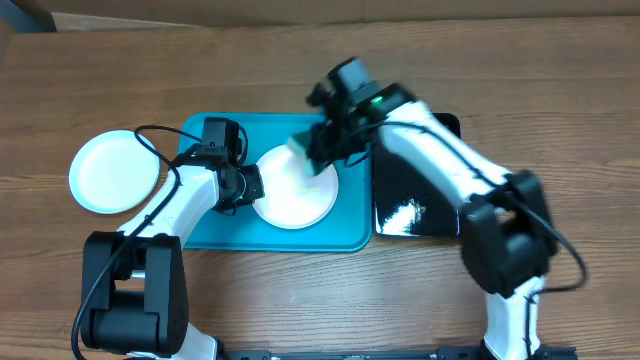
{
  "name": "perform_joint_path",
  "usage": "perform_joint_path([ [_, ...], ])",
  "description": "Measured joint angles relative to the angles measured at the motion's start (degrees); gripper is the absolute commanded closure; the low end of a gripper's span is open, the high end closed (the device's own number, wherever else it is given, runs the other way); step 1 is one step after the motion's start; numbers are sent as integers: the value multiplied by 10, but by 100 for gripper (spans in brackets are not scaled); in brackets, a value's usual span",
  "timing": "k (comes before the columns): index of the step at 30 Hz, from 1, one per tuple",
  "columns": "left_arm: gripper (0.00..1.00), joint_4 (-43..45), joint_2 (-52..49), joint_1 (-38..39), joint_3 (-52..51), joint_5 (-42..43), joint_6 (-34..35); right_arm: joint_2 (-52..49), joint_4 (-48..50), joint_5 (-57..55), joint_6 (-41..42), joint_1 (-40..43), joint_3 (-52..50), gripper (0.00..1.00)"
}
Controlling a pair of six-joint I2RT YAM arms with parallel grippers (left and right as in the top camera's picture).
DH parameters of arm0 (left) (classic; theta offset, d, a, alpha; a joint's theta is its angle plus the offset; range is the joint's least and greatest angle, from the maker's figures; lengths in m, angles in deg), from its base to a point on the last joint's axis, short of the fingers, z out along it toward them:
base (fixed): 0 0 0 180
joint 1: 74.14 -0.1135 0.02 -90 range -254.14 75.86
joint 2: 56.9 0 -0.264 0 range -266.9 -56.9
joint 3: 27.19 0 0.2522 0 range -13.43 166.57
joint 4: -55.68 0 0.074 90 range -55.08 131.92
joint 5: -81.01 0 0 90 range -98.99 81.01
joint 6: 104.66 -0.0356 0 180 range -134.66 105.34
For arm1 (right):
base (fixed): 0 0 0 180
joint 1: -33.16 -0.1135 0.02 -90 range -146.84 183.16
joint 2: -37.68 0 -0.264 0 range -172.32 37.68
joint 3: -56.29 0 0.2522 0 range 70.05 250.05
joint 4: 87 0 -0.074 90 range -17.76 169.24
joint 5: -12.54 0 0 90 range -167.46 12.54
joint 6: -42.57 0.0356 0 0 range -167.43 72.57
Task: Clean dirty plates on tray and stack at the side
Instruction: 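Carry the sponge back into the black tray with the right gripper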
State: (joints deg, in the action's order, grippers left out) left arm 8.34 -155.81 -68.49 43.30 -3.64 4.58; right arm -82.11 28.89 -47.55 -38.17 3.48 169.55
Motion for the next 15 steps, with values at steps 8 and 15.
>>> perform_joint_path([
  [8,93,0,0,0,0,0,0,116,-173,-49,-24,108,16,96],
  [15,70,0,0,0,0,0,-1,117,-205,-215,-24,171,-34,96],
])
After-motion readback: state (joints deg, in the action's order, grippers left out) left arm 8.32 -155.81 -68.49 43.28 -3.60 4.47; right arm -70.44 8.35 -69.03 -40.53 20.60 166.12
